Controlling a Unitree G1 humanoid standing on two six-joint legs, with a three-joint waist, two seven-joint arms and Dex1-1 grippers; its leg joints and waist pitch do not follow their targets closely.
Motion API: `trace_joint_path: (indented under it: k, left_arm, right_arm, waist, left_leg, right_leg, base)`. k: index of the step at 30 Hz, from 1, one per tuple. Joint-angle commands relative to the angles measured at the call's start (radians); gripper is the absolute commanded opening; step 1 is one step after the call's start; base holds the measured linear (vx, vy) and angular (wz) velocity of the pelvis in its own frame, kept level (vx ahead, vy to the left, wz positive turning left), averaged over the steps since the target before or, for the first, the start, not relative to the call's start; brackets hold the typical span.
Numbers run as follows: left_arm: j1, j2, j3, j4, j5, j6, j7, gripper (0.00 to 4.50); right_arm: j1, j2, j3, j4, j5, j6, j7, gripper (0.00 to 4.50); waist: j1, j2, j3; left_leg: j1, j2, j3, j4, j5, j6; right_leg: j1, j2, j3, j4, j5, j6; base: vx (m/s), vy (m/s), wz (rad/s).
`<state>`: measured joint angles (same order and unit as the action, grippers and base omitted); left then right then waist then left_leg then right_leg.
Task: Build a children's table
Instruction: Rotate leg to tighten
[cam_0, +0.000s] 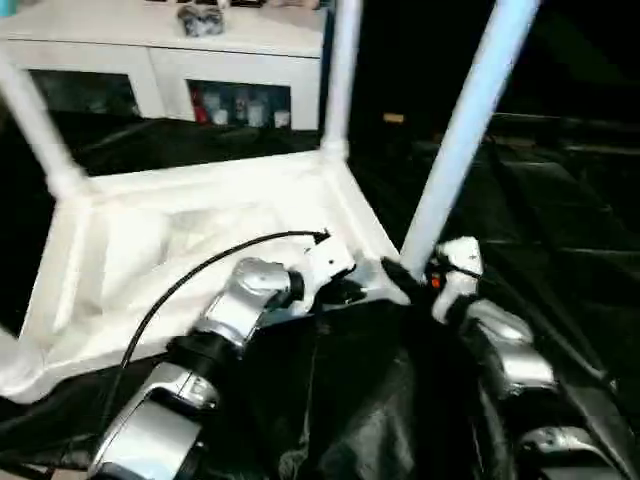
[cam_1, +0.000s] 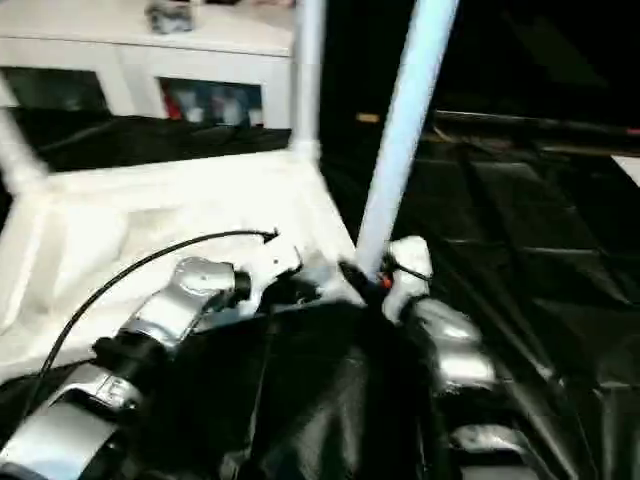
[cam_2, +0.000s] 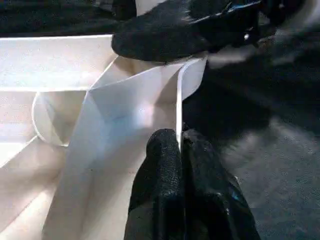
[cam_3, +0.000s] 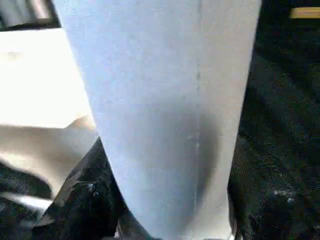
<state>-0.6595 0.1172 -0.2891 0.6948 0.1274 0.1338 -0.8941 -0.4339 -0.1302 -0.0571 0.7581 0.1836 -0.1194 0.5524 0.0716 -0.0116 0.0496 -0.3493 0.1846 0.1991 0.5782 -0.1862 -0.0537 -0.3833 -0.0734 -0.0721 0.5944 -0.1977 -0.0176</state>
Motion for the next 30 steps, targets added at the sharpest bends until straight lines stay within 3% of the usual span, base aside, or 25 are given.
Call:
trace_joint_path:
  k: [1, 6, 9, 13, 15, 17, 18, 20, 21, 26, 30]
  left_arm:
    - [-0.038, -0.052, -0.007, -0.035, -0.016, -0.019, 0.016, 0.0]
    - [-0.026, -0.04, -0.018, -0.047, -0.017, -0.029, -0.003, 0.0]
    - [-0.031, -0.025, -0.026, -0.027, -0.008, -0.054, -0.009, 0.0]
    - [-0.038, -0.016, -0.028, -0.015, 0.004, -0.069, -0.008, 0.0]
    - [-0.039, -0.014, -0.026, -0.013, 0.003, -0.069, -0.01, 0.0]
    - [-0.037, -0.009, -0.025, -0.015, 0.003, -0.071, -0.016, 0.0]
    - [-0.037, -0.009, -0.025, -0.016, 0.003, -0.072, -0.017, 0.0]
    - [-0.031, -0.004, -0.03, -0.02, 0.0, -0.077, -0.028, 0.0]
    - [-0.031, -0.003, -0.031, -0.02, -0.001, -0.078, -0.028, 0.0]
    - [-0.02, 0.009, -0.044, -0.025, -0.009, -0.104, -0.058, 0.0]
    - [-0.018, 0.012, -0.048, -0.03, -0.015, -0.13, -0.077, 0.0]
  right_arm:
    - [0.031, 0.052, 0.067, 0.058, -0.065, 0.029, 0.004, 2.82]
    - [0.025, 0.037, 0.089, 0.069, -0.064, -0.024, 0.052, 3.38]
    - [0.035, -0.016, 0.103, 0.044, -0.08, -0.044, 0.095, 3.45]
    - [0.084, -0.103, 0.087, -0.041, -0.065, -0.062, 0.198, 3.45]
    - [0.107, -0.145, 0.069, -0.077, -0.043, -0.059, 0.246, 3.45]
    - [0.161, -0.248, 0.036, -0.151, 0.02, -0.039, 0.396, 3.45]
    - [0.164, -0.255, 0.035, -0.156, 0.026, -0.038, 0.407, 3.45]
    - [0.19, -0.328, 0.017, -0.193, 0.071, -0.01, 0.495, 3.45]
    - [0.194, -0.344, 0.012, -0.2, 0.08, -0.002, 0.514, 3.45]
    - [0.253, -0.454, -0.012, -0.292, 0.126, 0.059, 0.623, 3.45]
    - [0.279, -0.471, -0.017, -0.371, 0.173, 0.113, 0.652, 3.45]
  waist:
    - [0.003, -0.006, -0.05]
    - [0.004, -0.005, -0.052]
    - [0.005, -0.002, -0.052]
    - [0.016, -0.012, -0.054]
    - [0.021, -0.012, -0.055]
    - [0.028, -0.015, -0.057]
    - [0.036, -0.017, -0.057]
    - [0.038, -0.02, -0.057]
    - [0.036, -0.023, -0.058]
    - [0.036, -0.025, -0.057]
    - [0.038, -0.027, -0.056]
  left_leg:
    - [0.005, 0.055, -0.034, -0.077, -0.269, 0.033]
    - [0.002, 0.054, -0.03, -0.074, -0.245, 0.05]
    - [0.004, 0.054, -0.029, -0.073, -0.245, 0.053]
    - [0.006, 0.055, -0.025, -0.068, -0.225, 0.074]
    - [0.002, 0.054, -0.024, -0.066, -0.197, 0.094]
    - [0.004, 0.055, -0.022, -0.061, -0.182, 0.111]
    - [0.005, 0.056, -0.021, -0.059, -0.176, 0.127]
    - [-0.006, 0.052, -0.022, -0.056, -0.157, 0.149]
    - [-0.01, 0.051, -0.023, -0.055, -0.151, 0.153]
    - [-0.01, 0.053, -0.024, -0.053, -0.151, 0.158]
    - [-0.01, 0.053, -0.024, -0.053, -0.141, 0.163]
  right_leg:
    - [0.028, -0.092, 0.054, -0.093, -0.364, -0.168]
    - [0.032, -0.091, 0.054, -0.085, -0.286, -0.198]
    - [0.033, -0.089, 0.053, -0.086, -0.284, -0.198]
    - [0.036, -0.086, 0.055, -0.084, -0.241, -0.198]
    - [0.039, -0.086, 0.055, -0.077, -0.201, -0.212]
    - [0.04, -0.084, 0.054, -0.075, -0.171, -0.218]
    - [0.041, -0.084, 0.055, -0.073, -0.156, -0.223]
    - [0.046, -0.085, 0.051, -0.071, -0.15, -0.223]
    - [0.05, -0.085, 0.05, -0.071, -0.15, -0.219]
    - [0.043, -0.083, 0.046, -0.077, -0.216, -0.195]
    - [0.043, -0.081, 0.046, -0.077, -0.216, -0.188]
  base:
    - [0.0, 0.0, 0.0]
    - [0.0, 0.0, 0.0]
    - [0.0, 0.0, 0.0]
    - [0.0, 0.0, 0.0]
    - [0.0, 0.0, 0.0]
    - [0.0, 0.0, 0.0]
    - [0.0, 0.0, 0.0]
    - [0.0, 0.0, 0.0]
    - [0.0, 0.0, 0.0]
    - [0.0, 0.0, 0.0]
    - [0.0, 0.0, 0.0]
